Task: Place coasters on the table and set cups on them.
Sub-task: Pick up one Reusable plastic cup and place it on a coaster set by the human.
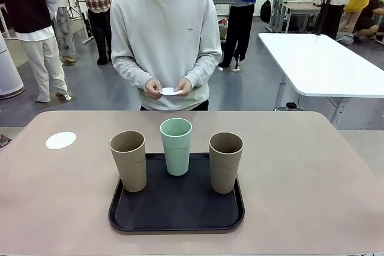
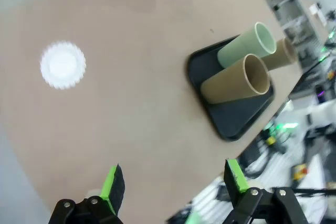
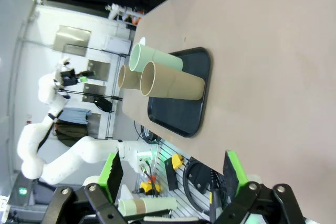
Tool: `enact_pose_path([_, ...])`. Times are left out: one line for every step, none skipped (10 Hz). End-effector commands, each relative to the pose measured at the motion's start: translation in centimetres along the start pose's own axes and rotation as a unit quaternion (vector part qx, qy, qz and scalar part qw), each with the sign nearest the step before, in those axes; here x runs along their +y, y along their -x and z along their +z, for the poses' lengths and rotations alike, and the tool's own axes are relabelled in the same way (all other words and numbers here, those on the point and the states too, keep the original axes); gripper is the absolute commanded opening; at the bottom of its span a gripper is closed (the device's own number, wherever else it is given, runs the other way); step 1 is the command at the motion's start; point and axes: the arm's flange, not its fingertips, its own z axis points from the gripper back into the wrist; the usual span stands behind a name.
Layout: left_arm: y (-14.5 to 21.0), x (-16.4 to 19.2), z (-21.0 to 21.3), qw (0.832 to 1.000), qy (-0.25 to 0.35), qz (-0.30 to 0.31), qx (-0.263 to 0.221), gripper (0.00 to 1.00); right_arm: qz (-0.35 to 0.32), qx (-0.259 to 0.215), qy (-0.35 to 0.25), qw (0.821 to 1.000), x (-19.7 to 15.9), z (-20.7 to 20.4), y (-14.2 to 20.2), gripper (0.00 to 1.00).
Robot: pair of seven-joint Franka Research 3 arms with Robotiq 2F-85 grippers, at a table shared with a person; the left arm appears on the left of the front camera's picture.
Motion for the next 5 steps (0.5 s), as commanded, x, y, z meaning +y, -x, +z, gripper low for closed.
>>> enact_pose_path([-1.4, -4.0, -1.1, 0.963, -0.120, -0.240, -0.003, 1.00, 0.001, 0.000, -0.006, 1.000, 0.0, -0.1, -0.1, 1.00])
enact_pose_path([-1.8, -7.0, -1.8, 0.940, -0.120, -0.318, 0.038, 1.00, 0.001, 0.000, -0.006, 1.000, 0.0, -0.1, -0.1, 1.00])
enact_pose_path([-1.9, -10.2, -3.1, 0.922, -0.133, -0.356, 0.072, 1.00, 0.001, 0.000, -0.006, 1.000, 0.0, -0.1, -0.1, 1.00])
enact_pose_path([-1.8, -12.5, -4.7, 0.904, -0.138, -0.390, 0.111, 1.00, 0.001, 0.000, -0.006, 1.000, 0.0, -0.1, -0.1, 1.00])
enact_pose_path([-1.5, -14.4, -6.5, 0.885, -0.142, -0.421, 0.143, 1.00, 0.001, 0.000, -0.006, 1.000, 0.0, -0.1, -0.1, 1.00])
